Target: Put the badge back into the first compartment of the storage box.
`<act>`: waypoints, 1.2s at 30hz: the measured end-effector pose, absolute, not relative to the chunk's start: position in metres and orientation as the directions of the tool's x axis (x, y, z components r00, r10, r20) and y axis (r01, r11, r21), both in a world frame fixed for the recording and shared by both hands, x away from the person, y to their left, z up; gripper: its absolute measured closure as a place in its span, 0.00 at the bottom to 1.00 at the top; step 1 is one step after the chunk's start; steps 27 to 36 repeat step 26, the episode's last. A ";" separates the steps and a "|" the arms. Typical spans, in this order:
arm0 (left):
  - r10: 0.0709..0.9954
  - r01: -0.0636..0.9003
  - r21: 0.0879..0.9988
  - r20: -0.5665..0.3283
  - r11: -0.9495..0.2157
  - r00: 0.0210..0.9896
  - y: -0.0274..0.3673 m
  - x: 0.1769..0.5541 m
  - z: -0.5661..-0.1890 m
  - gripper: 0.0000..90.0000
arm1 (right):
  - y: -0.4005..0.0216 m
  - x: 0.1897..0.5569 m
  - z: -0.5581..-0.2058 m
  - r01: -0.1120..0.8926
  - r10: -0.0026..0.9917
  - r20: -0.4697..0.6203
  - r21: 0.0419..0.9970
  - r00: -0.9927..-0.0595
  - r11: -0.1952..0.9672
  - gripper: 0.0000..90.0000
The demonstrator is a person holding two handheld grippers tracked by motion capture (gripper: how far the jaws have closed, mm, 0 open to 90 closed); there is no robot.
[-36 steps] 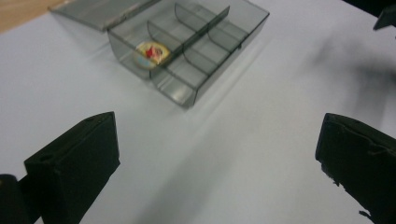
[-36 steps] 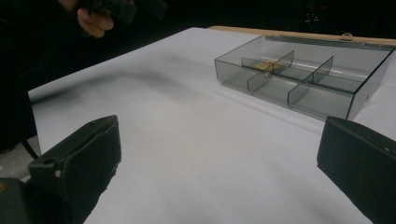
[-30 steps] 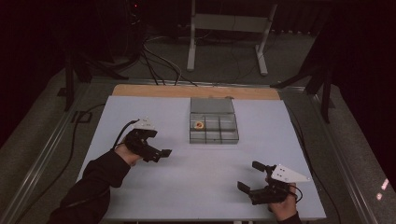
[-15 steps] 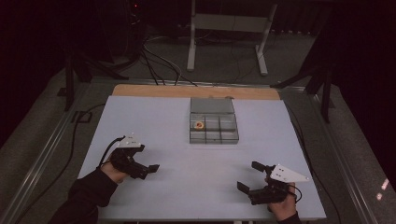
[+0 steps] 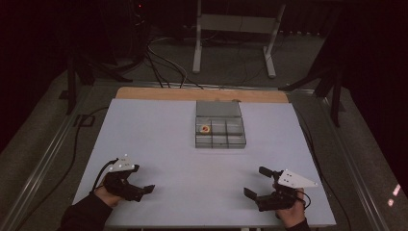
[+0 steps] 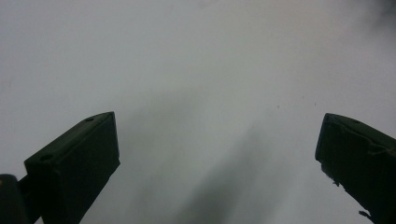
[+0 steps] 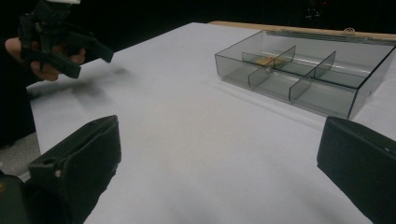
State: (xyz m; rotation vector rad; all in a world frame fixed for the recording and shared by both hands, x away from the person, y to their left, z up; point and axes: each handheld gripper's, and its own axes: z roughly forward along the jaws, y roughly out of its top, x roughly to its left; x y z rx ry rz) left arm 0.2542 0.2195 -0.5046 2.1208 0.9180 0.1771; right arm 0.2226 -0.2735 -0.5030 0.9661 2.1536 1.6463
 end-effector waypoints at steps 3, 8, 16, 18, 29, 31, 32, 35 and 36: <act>0.671 0.549 0.724 -0.162 -0.417 0.723 0.224 0.246 -0.508 0.00 | -0.273 0.222 -0.503 0.345 0.643 0.182 0.929 -0.744 0.135 0.00; 0.685 0.549 0.736 -0.162 -0.396 0.710 0.232 0.236 -0.514 0.00 | -0.273 0.223 -0.504 0.350 0.643 0.183 0.926 -0.743 0.140 0.00; 0.710 0.542 0.759 -0.154 -0.360 0.687 0.234 0.237 -0.519 0.00 | -0.270 0.223 -0.504 0.347 0.638 0.172 0.924 -0.751 0.159 0.00; 0.714 0.536 0.758 -0.138 -0.370 0.687 0.234 0.238 -0.520 0.00 | -0.271 0.223 -0.504 0.347 0.638 0.175 0.925 -0.750 0.155 0.00; 0.709 0.538 0.758 -0.144 -0.369 0.690 0.234 0.240 -0.522 0.00 | -0.272 0.224 -0.505 0.350 0.640 0.179 0.925 -0.748 0.150 0.00; 0.709 0.538 0.758 -0.144 -0.369 0.690 0.234 0.240 -0.522 0.00 | -0.272 0.224 -0.505 0.350 0.640 0.179 0.925 -0.748 0.150 0.00; 0.709 0.538 0.758 -0.144 -0.369 0.690 0.234 0.240 -0.522 0.00 | -0.272 0.224 -0.505 0.350 0.640 0.179 0.925 -0.748 0.150 0.00; 0.709 0.538 0.758 -0.144 -0.369 0.690 0.234 0.240 -0.522 0.00 | -0.272 0.224 -0.505 0.350 0.640 0.179 0.925 -0.748 0.150 0.00; 0.709 0.538 0.758 -0.144 -0.369 0.690 0.234 0.240 -0.522 0.00 | -0.272 0.224 -0.505 0.350 0.640 0.179 0.925 -0.748 0.150 0.00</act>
